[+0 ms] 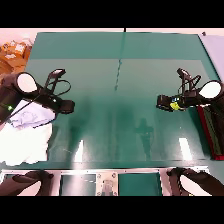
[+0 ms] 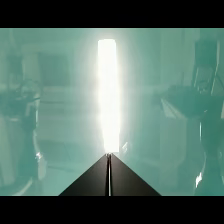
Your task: Fold the shirts.
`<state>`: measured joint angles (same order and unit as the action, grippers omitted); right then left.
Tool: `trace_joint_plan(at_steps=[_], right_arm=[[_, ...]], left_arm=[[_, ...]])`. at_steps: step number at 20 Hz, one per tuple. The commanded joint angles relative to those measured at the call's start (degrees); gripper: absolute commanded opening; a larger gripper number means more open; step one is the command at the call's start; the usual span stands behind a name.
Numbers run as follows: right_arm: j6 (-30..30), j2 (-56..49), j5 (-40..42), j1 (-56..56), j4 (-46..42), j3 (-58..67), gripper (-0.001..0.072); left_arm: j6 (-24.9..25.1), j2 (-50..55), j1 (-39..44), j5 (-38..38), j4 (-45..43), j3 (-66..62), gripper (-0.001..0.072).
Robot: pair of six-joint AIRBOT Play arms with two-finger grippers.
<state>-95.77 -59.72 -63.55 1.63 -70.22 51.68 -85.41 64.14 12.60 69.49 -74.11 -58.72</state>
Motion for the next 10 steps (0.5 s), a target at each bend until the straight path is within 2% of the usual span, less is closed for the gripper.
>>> trace_joint_plan(at_steps=[1,2,4,8,10], right_arm=[[-0.02,-0.04,1.55,0.04,0.52,-0.02,0.0013],[-0.02,-0.09,1.66,0.04,0.63,-0.07,0.0015],[-0.04,-0.55,1.68,0.04,0.79,-0.11,0.0015],[-0.02,-1.84,1.66,0.07,0.79,-0.13,0.0015],[-0.02,-2.54,1.68,0.07,0.81,-0.13,0.0016]], left_arm=[[0.57,-0.02,-0.52,-10.38,-16.26,0.02,0.072],[-0.87,0.35,-1.46,-13.25,-23.67,0.04,0.072],[-1.38,1.4,-5.35,-16.57,-32.13,0.07,0.072],[-1.75,5.55,-18.27,-15.93,-32.74,0.31,0.072],[-1.73,7.89,-23.87,-15.69,-28.44,0.33,0.072]])
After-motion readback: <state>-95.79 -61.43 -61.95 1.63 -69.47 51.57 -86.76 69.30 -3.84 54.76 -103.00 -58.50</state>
